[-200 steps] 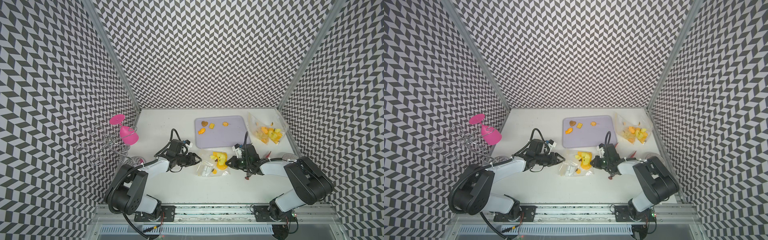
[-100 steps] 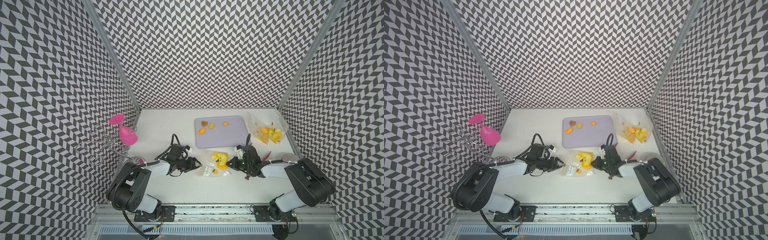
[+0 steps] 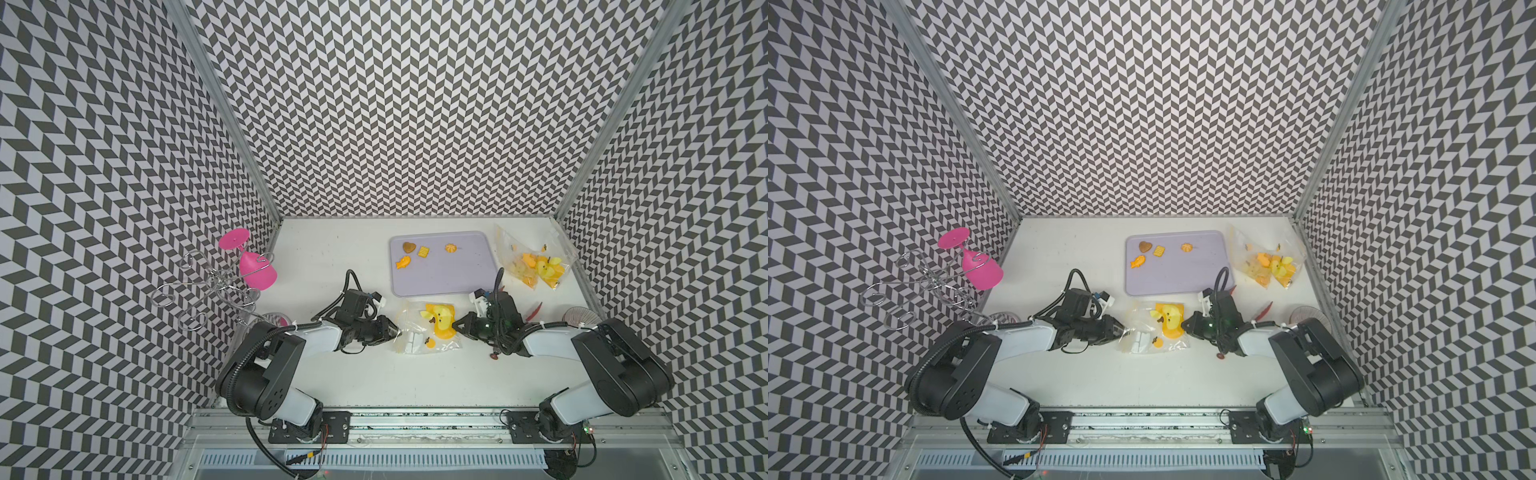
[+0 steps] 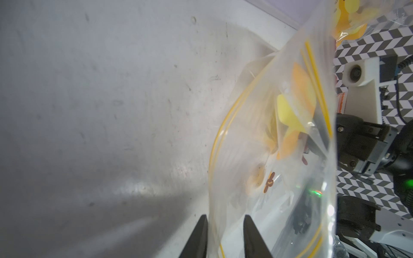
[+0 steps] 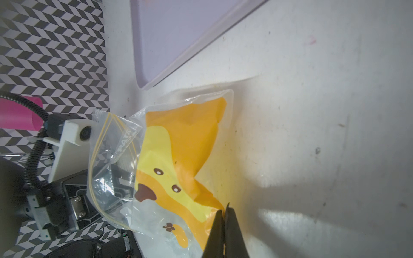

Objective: Put the cookies into a resealable bag to prevent moisture
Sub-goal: Pick up the ziploc bag from the center of the board.

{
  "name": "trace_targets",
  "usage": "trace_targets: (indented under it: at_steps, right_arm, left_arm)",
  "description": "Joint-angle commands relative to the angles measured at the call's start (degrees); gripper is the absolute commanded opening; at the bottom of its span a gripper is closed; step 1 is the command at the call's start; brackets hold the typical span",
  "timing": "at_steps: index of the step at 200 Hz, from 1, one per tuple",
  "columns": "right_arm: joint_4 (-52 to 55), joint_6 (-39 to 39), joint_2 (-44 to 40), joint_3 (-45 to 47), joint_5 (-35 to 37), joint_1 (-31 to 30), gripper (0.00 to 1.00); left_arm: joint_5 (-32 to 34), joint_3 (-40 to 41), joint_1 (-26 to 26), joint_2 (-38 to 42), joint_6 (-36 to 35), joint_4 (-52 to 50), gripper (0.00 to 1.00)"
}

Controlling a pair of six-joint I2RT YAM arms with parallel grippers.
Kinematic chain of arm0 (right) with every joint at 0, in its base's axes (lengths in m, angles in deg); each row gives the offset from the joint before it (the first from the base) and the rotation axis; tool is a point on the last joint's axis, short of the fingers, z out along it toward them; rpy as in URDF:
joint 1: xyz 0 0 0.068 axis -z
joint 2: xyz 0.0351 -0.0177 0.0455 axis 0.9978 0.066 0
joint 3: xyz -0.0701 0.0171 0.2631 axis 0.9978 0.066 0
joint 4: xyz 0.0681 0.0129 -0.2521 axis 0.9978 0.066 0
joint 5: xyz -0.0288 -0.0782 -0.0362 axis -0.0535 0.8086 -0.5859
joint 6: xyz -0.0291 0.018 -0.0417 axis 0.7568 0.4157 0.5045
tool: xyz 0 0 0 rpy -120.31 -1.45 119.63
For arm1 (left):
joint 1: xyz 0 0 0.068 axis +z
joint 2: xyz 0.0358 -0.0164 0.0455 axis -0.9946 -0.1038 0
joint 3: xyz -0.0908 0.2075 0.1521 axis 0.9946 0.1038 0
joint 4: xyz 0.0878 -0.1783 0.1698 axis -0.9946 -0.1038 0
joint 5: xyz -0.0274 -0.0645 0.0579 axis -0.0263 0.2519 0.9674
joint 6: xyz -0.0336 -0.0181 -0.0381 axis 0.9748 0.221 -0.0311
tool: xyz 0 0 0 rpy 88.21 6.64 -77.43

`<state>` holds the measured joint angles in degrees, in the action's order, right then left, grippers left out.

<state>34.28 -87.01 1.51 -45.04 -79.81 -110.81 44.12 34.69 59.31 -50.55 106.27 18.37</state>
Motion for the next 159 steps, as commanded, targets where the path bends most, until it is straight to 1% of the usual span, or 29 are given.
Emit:
trace_targets:
  at_steps: [1,5,8,13,30,38,44,53,63,68,70,85,94,103,109,120,136,141,149,159]
  right_arm:
    - [-2.9,-0.3,-0.8,0.0,0.1,0.0,0.00]
    - [-2.9,-0.3,-0.9,-0.1,0.0,0.0,0.00]
    - [-3.0,-0.2,-1.0,-0.2,-0.1,0.1,0.00]
    - [-3.6,-0.1,-1.2,-0.3,-0.7,0.1,0.00]
    - [-5.8,1.3,-2.9,-0.4,-3.2,0.0,0.00]
    - [-5.8,2.5,-5.0,-0.7,-3.6,0.0,0.13]
    - [-4.3,3.9,-7.2,-1.3,-2.6,0.0,0.25]
    - [-1.4,6.1,-10.7,-2.6,-0.1,0.1,0.49]
    - [1.9,7.7,-14.9,-4.0,4.1,0.2,0.79]
    - [3.6,7.8,-16.9,-4.6,6.6,0.1,0.96]
    - [4.1,7.6,-17.6,-4.7,7.9,0.1,0.99]
    - [9.0,5.3,-21.8,-6.3,18.4,0.1,1.00]
    - [13.5,4.7,-23.2,-7.6,23.5,0.2,1.00]
    - [16.4,8.1,-24.0,-8.7,25.4,0.3,1.00]
    - [17.3,10.2,-24.2,-8.9,26.1,0.3,1.00]
    - [21.2,10.8,-24.2,-10.0,29.7,0.3,1.00]
    - [30.2,6.8,-23.8,-12.2,39.5,0.3,1.00]
    - [33.3,5.1,-23.7,-12.9,42.3,0.4,0.98]
    - [38.0,1.2,-23.4,-13.9,47.0,0.4,0.96]
    - [42.1,-1.7,-23.0,-14.4,50.3,0.3,0.95]
  left_arm:
    - [0.5,-1.0,-0.3,0.9,0.0,0.9,0.16]
    - [0.7,-1.2,-0.2,1.4,-0.1,0.7,0.13]
    - [0.9,-1.3,-0.2,1.7,-0.1,0.4,0.07]
    - [1.4,-1.8,-0.2,2.6,-0.1,-0.3,0.00]
    - [3.8,-3.9,0.1,6.2,-0.6,-3.4,0.00]
    - [5.9,-5.7,0.4,8.3,-1.1,-6.0,0.00]
    - [8.2,-7.6,0.7,9.6,-1.7,-8.9,0.00]
    - [12.0,-11.1,1.7,11.1,-2.6,-14.3,0.00]
    - [16.8,-15.8,2.8,11.9,-4.1,-20.6,0.00]
    - [19.7,-18.5,3.4,12.1,-4.9,-24.3,0.00]
    - [20.7,-19.8,3.6,12.0,-5.2,-25.6,0.00]
    - [29.9,-29.5,5.4,11.0,-6.1,-36.4,0.00]
    - [34.0,-35.5,6.8,9.7,-7.4,-41.3,0.00]
    - [39.0,-41.6,7.9,8.5,-8.5,-45.6,0.00]
    - [44.3,-45.4,8.4,7.8,-8.6,-48.2,0.00]
    - [54.8,-52.4,8.6,5.6,-9.2,-53.2,0.00]
    - [73.7,-63.9,8.5,-1.1,-7.6,-64.2,0.00]
    - [79.3,-67.2,8.4,-3.8,-6.7,-67.7,0.00]
    - [86.1,-71.5,8.3,-8.0,-5.3,-72.5,0.00]
    - [90.7,-75.7,8.3,-13.5,-3.2,-77.7,0.00]
